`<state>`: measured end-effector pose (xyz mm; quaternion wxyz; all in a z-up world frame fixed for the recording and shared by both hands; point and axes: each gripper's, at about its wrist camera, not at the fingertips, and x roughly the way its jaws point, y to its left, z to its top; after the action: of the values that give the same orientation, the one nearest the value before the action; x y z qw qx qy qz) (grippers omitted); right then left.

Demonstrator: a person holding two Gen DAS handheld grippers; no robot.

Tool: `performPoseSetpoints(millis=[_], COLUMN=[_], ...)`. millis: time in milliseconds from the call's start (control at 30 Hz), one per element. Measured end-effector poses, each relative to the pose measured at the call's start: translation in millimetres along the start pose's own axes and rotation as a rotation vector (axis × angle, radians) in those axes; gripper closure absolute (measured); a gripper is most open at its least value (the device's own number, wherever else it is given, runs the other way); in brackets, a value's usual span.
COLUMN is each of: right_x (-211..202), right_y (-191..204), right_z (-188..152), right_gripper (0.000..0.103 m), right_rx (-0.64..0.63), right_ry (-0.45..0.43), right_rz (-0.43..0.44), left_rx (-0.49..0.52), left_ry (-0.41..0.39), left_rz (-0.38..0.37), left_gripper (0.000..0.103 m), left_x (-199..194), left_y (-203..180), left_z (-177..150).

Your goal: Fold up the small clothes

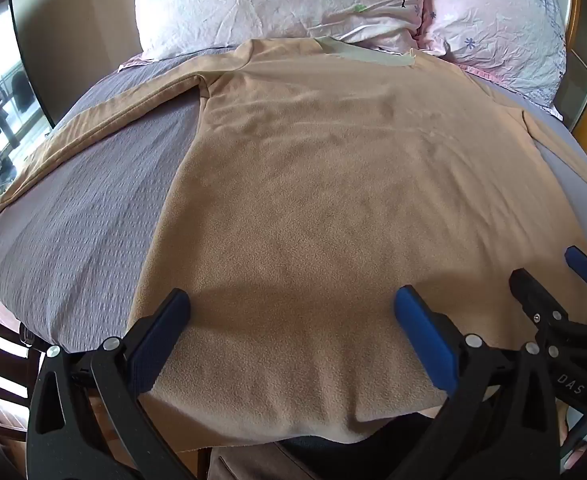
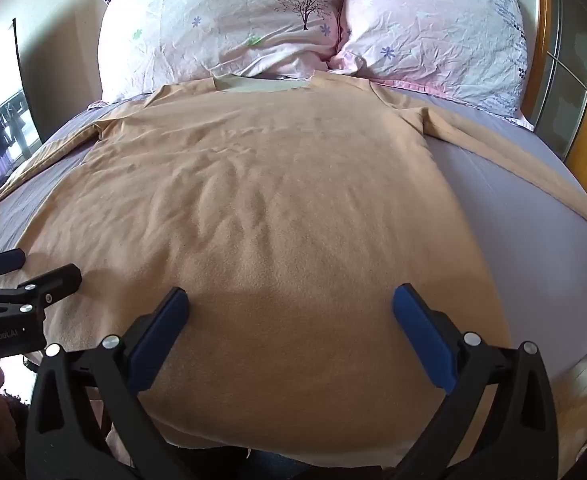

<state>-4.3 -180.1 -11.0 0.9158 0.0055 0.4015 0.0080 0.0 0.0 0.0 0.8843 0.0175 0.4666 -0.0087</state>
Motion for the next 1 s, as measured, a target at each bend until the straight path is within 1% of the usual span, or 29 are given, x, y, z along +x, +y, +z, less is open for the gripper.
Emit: performPoseSetpoints(millis=[1000], right_x=[-1.0], right_y=[-2.3], right_z=[-1.3], right_gripper=[0.002], right_rx=[0.001], right_ry=[-0.004], right_rz=[0.001], left_rx=[-0.001], left_ry=[-0.002], left_rz=[-0.001], left_gripper=[0.001], left_x=[-0.1], left_y=[0.1], left_z=[0.0])
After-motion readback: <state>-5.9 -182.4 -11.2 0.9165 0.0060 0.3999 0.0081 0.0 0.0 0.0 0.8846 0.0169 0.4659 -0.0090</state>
